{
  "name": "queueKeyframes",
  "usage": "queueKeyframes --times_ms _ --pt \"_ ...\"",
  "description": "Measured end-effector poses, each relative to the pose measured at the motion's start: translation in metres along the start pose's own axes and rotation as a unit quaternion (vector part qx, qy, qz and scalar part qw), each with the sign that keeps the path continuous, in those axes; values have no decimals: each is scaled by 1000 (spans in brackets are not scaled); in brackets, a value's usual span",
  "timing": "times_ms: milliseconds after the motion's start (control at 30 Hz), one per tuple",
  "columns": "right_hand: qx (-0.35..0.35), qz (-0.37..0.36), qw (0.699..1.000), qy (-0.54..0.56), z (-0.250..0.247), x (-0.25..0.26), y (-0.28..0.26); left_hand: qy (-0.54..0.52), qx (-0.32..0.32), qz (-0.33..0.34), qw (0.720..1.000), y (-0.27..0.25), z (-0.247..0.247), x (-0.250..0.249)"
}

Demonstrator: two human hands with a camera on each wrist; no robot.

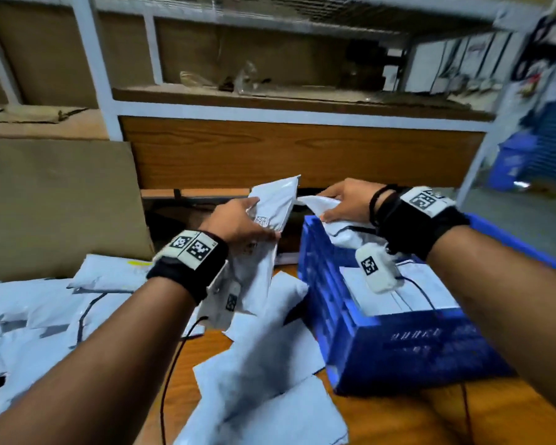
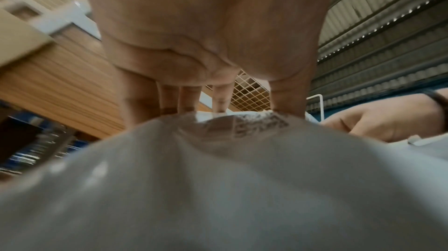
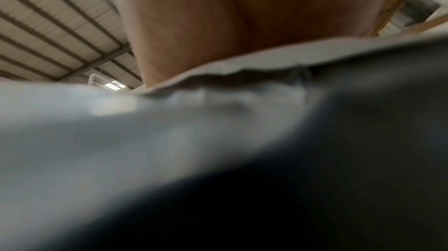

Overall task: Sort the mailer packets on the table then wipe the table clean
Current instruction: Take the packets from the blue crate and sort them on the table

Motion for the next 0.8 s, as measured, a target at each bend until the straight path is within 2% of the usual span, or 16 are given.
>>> queueKeyframes --times_ms 167,333,467,567,667,800 --pt "27 18 997 -69 -21 -89 -12 -87 45 6 995 36 55 -60" --pt "95 8 990 -105 -1 -178 -14 -89 83 7 993 73 128 -120" --pt "135 -17 980 -142 27 -235 -8 31 119 0 992 92 204 -154" --pt "167 -47 971 -167 56 -264 4 143 135 -32 980 111 255 -150" --pt "198 -74 959 -190 87 -278 17 287 163 -81 941 127 292 -122" --pt "215 -101 951 -199 125 -279 31 364 193 -144 900 134 317 -77"
Point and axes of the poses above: each hand's wrist, its own y-axis towards the middle knuckle, its own z-axis out of the palm, x = y × z, the point moved 6 cm from there along y, towards the middle knuckle, and after that the axes turned 13 degrees about -y, right-handed, at the moved point
